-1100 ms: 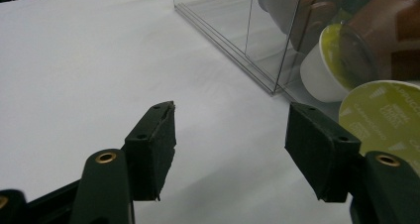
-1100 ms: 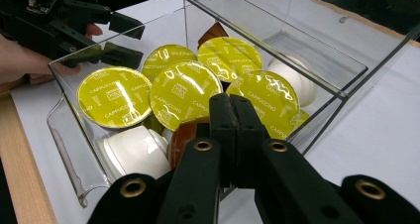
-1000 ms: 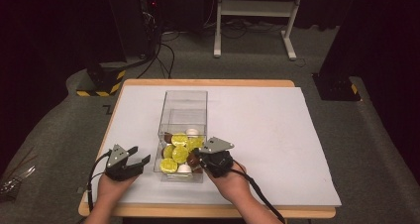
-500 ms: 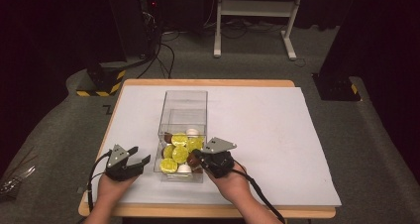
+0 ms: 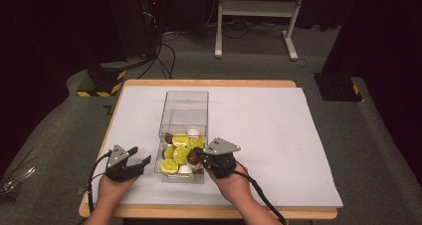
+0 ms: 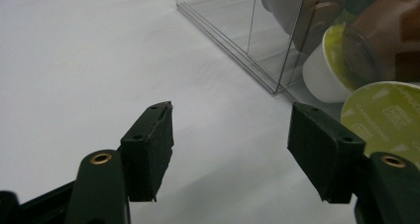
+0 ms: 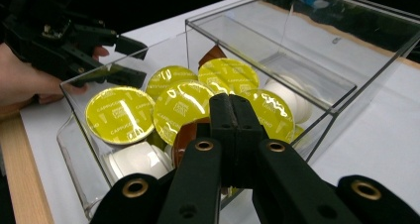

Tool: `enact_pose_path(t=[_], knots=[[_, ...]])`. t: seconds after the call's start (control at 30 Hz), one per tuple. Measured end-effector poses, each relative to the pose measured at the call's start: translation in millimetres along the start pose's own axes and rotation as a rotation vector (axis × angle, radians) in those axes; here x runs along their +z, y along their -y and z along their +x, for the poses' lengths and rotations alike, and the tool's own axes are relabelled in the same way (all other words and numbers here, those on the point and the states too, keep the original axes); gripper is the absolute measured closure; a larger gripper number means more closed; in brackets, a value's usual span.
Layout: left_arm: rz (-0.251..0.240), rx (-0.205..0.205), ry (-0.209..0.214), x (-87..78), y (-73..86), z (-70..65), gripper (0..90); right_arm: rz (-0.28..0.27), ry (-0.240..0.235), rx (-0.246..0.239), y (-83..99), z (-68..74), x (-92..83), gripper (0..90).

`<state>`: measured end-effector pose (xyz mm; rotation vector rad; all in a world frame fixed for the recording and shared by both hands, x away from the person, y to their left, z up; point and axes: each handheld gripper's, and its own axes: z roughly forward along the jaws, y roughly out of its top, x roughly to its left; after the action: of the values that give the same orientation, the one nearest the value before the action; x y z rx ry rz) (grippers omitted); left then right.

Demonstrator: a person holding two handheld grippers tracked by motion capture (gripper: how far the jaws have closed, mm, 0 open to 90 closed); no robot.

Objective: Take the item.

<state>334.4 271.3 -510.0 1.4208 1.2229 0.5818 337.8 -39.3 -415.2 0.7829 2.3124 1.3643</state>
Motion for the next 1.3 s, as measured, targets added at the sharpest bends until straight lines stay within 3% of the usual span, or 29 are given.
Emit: enact_pose_path(t=[0.03, 0.27, 0.63, 0.93, 1.1, 1.3], knots=[[-0.010, -0.014, 0.001, 0.4, 0.2, -1.0, 33.9, -0.007, -0.001, 0.002, -0.2, -0.3, -0.7, 90.0], [-0.010, -0.010, 0.008, -0.7, 0.1, -0.6, 33.3, -0.042, -0.002, 0.012, -1.2, -0.8, -3.4, 90.0], [-0.029, -0.035, -0.014, -0.1, -0.2, -1.1, 32.4, -0.099, -0.005, 0.007, -3.8, -1.3, -8.7, 90.0], [-0.027, -0.028, -0.019, 0.9, 0.3, -2.0, 31.3, -0.129, 0.004, 0.011, -5.3, -3.0, -12.2, 90.0], [-0.008, 0.004, -0.010, 0.4, 1.1, -2.6, 32.3, -0.145, 0.005, 0.008, -7.6, -2.8, -13.6, 90.0], [-0.005, 0.009, -0.007, -0.1, 1.0, -2.1, 32.3, -0.161, 0.002, 0.002, -11.8, -2.5, -15.7, 90.0]])
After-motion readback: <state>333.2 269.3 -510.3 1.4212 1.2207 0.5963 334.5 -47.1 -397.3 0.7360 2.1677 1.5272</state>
